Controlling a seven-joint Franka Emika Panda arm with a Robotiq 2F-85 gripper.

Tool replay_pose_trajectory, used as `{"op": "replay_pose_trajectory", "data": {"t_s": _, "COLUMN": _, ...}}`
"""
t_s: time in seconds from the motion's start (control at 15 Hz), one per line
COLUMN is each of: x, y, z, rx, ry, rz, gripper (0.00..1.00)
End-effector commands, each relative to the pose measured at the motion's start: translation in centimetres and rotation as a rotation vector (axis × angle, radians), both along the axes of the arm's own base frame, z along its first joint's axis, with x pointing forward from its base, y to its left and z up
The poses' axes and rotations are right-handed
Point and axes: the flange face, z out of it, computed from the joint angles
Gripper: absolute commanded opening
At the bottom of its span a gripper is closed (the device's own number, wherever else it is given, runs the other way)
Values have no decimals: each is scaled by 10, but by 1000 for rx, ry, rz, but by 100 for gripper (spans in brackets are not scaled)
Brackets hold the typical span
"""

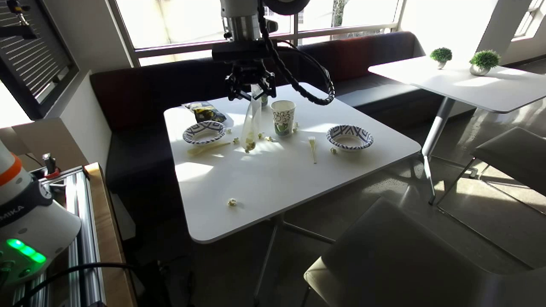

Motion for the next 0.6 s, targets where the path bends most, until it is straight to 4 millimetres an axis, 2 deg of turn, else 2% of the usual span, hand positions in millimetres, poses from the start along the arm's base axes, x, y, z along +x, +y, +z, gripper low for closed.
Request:
{"op": "replay_pose_trajectory", "data": {"t_s": 0.0, "x": 4, "y": 4, "z": 11, "rx": -5, "ry": -12, "rz": 9, "gripper": 0}}
{"op": "replay_pose_trajectory", "data": {"t_s": 0.53, "x": 24, "y": 13, "z": 21, "rx": 5, "ry": -63, "rz": -2, "gripper": 0}}
